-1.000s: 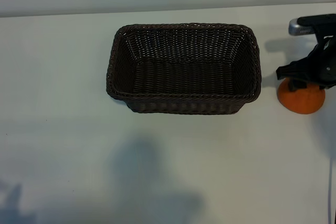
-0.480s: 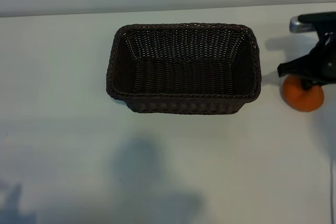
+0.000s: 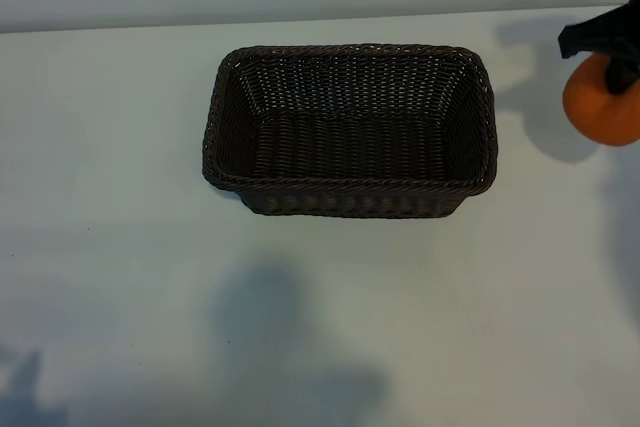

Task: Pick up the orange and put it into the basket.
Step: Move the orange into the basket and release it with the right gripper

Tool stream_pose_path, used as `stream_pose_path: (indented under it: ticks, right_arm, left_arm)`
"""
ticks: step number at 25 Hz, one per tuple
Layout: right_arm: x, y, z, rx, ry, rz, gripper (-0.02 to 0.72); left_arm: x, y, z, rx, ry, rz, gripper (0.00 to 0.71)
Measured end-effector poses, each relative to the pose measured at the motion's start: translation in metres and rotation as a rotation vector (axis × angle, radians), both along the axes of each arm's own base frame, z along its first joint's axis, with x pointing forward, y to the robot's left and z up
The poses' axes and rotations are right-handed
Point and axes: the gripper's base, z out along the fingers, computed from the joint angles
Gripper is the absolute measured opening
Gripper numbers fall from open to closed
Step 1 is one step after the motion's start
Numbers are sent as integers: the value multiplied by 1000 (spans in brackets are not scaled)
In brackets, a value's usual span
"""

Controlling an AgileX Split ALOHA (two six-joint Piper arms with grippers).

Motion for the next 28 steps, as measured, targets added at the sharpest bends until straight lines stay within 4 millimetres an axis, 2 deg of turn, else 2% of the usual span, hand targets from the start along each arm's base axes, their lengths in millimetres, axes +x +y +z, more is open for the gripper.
stream_pose_path:
  ticks: [4, 6, 12, 16, 23, 28]
  right_arm:
    - [1, 4, 6, 14, -4, 13, 92]
    - [3, 17, 11, 30, -21, 48, 90]
    - [8, 91, 35, 82, -95, 235, 90]
    - [17, 129, 36, 94, -81, 324, 89]
    - [36, 160, 10, 89, -27, 372, 88]
    - [54, 169, -32, 76, 29, 373, 87]
  left_arm:
    - [0, 0, 0, 0, 0, 0, 595]
    - [0, 0, 0, 0, 0, 0, 595]
    - [0, 0, 0, 0, 0, 0, 594]
    - [0, 0, 0, 0, 0, 0, 594]
    - [0, 0, 0, 0, 0, 0, 594]
    - [0, 0, 0, 0, 0, 0, 594]
